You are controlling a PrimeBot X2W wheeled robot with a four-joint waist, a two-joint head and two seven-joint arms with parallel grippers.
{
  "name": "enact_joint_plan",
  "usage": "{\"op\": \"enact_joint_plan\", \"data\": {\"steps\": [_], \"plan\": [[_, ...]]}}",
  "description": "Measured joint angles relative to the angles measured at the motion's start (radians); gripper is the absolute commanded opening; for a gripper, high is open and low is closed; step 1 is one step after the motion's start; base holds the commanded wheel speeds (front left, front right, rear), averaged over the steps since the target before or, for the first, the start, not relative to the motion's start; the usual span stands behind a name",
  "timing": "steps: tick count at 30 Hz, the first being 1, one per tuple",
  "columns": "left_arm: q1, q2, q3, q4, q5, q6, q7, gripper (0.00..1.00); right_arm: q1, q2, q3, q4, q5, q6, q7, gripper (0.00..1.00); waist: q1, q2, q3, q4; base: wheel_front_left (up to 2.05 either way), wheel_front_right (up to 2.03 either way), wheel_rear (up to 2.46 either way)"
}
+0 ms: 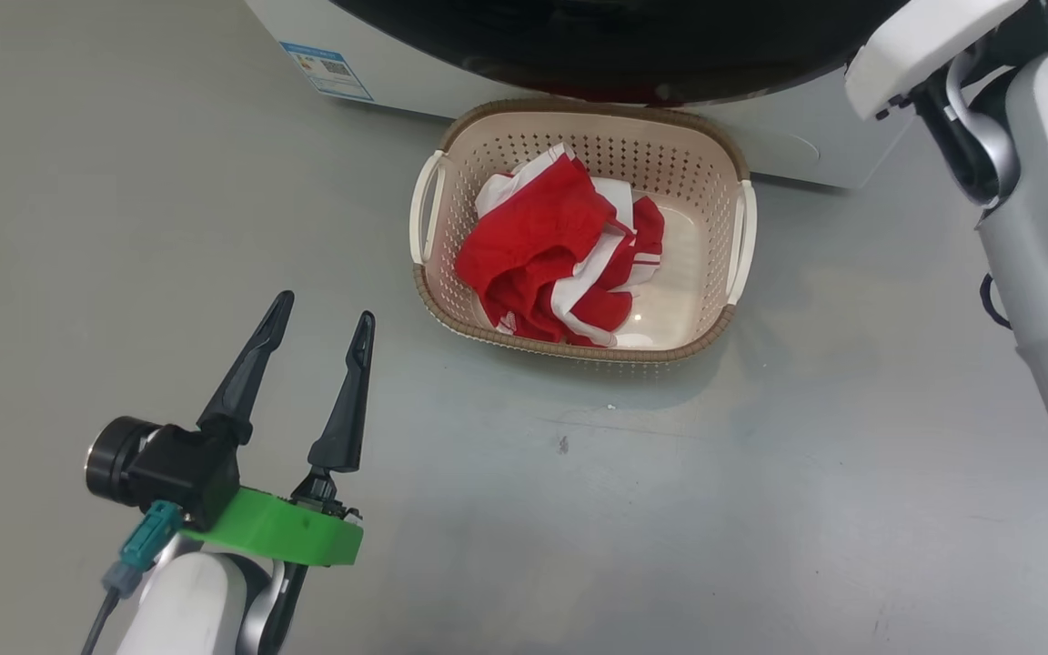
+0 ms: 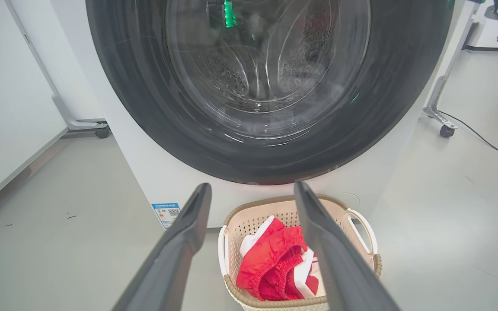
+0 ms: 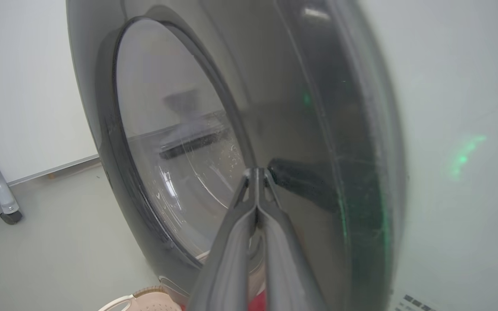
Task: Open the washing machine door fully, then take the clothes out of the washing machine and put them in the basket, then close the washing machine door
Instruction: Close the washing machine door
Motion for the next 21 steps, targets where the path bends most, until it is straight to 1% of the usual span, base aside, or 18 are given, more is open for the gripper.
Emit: {"op": "enact_joint_plan", "data": {"steps": [4,9,21], "plan": [[-0.005,-0.005,-0.002,0.012,0.0,-0.005,-0.005,1.0,-0.039,-0.006,-0.026,0.035,0.005,0.0,-0.001,0.0,0.0,0.0,0.007,0.013,0.0,0.0,0.0],[-0.012,-0.009,-0.004,0.025,-0.003,-0.008,-0.008,1.0,-0.064,-0.007,-0.045,0.074,0.006,-0.001,-0.029,0.0,0.0,0.0,0.014,0.025,0.0,0.0,0.0],[-0.024,-0.012,0.002,0.056,-0.003,-0.009,-0.011,1.0,-0.075,0.021,-0.041,0.156,0.008,-0.003,-0.106,0.0,0.0,0.0,0.002,0.027,0.0,0.0,0.0]]}}
